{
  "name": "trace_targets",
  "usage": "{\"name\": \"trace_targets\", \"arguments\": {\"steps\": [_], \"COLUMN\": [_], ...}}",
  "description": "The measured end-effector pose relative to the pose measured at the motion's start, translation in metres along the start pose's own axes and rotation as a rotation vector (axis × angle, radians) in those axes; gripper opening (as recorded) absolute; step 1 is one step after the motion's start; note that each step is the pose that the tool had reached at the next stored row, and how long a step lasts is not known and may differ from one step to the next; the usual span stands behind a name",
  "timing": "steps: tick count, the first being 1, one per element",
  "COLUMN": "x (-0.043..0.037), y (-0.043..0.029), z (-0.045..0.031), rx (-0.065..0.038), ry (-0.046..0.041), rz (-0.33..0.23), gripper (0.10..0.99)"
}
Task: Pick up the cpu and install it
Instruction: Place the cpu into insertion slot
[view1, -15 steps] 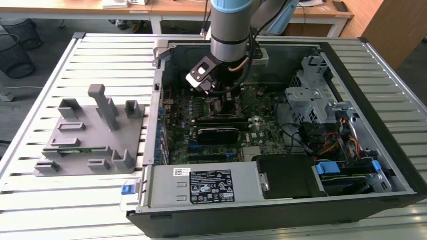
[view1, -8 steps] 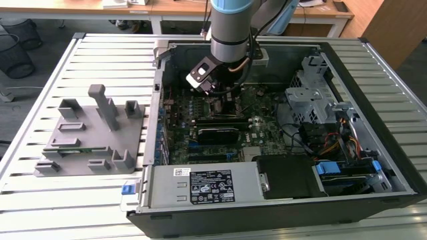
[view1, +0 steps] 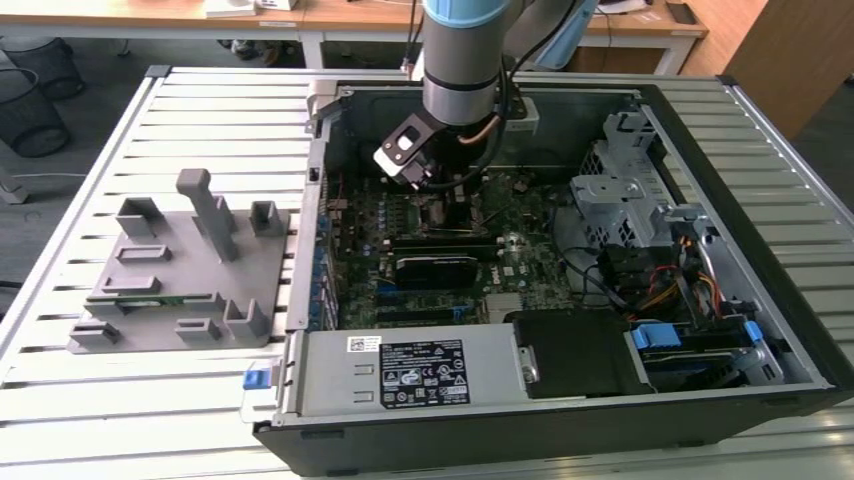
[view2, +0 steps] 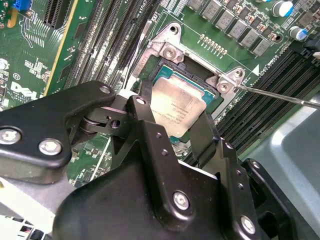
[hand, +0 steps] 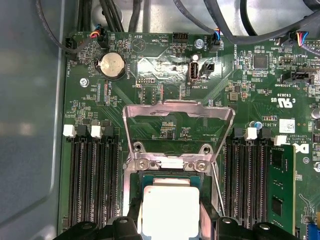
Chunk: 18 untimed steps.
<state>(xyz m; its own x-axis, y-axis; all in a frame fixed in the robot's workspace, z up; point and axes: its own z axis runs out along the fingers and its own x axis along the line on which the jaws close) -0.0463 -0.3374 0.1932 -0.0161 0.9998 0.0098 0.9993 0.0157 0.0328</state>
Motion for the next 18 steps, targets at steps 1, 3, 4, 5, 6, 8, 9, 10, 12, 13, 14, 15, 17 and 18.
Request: {"name": "trace_targets", "arguments": {"steps": [1, 3, 4, 5, 6, 8, 9, 10, 12, 13, 14, 15, 17, 18], "x": [0.0000, 0.0000, 0.0000, 0.0000, 0.0000, 0.0000, 0.0000, 0.0000, 0.0000, 0.0000, 0.0000, 0.0001, 0.0001, 0.0001], "y": [0.0000, 0.0000, 0.0000, 0.0000, 0.0000, 0.0000, 0.0000, 0.0001, 0.0001, 0.0001, 0.0002, 0.0002, 0.0003, 0.0004], "z": [0.0000, 0.0000, 0.0001, 0.0001, 0.0001, 0.0001, 0.0001, 0.0000, -0.0013, -0.0025, -0.0042, -0.0060, -0.0087, -0.0098], "rx": [0.000, 0.000, 0.000, 0.000, 0.000, 0.000, 0.000, 0.000, 0.000, 0.000, 0.000, 0.000, 0.000, 0.000], "ry": [-0.0001, 0.0000, 0.0000, 0.0000, 0.0000, 0.0000, 0.0000, 0.0001, 0.0001, 0.0000, 0.0000, 0.0001, 0.0000, 0.0001], "rz": [0.000, 0.000, 0.000, 0.000, 0.000, 0.000, 0.000, 0.000, 0.000, 0.000, 0.000, 0.000, 0.000, 0.000], "gripper": [0.549, 0.549, 0.612, 0.612, 0.612, 0.612, 0.612, 0.612, 0.612, 0.612, 0.596, 0.596, 0.533, 0.475]}}
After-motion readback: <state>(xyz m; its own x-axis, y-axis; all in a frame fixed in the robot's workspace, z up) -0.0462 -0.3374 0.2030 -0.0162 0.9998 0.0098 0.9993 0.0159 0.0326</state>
